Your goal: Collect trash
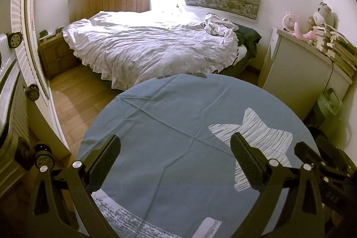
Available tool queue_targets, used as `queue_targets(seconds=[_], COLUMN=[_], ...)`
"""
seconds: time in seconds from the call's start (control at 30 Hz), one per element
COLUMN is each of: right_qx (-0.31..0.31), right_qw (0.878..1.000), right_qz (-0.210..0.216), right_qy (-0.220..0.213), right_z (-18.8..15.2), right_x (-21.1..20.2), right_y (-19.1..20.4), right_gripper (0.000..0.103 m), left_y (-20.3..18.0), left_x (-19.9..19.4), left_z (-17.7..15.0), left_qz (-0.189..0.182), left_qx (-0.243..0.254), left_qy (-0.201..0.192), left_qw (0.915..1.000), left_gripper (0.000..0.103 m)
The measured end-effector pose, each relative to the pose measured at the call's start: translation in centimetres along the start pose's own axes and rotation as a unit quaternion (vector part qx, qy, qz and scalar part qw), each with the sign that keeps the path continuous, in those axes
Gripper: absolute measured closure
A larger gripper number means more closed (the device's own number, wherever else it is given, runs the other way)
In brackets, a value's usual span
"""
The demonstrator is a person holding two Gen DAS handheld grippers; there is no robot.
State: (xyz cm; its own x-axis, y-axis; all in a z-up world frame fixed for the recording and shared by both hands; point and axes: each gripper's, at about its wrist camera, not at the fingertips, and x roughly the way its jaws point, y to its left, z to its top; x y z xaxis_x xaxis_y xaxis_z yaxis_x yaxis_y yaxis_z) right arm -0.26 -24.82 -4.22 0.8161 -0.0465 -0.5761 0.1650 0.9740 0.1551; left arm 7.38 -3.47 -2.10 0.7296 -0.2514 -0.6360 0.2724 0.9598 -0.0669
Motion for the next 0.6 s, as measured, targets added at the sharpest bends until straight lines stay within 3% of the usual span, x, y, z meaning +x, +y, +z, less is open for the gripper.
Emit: queue_targets(seconds=[0.6], right_qx=[0.002], right_qw=[1.000], right_qz=[-0.001], right_qy=[0.008], right_z=[-0.6], right_x=[0.5], right_y=[0.2], right_gripper=[0.006], left_y=[0.5], left_x=[0.6], left_z=[-1.0], left_qz=[0.007], left_qx=[-0.010], left_qy=[0.008], left_qw=[0.9999], left_gripper=[0.005])
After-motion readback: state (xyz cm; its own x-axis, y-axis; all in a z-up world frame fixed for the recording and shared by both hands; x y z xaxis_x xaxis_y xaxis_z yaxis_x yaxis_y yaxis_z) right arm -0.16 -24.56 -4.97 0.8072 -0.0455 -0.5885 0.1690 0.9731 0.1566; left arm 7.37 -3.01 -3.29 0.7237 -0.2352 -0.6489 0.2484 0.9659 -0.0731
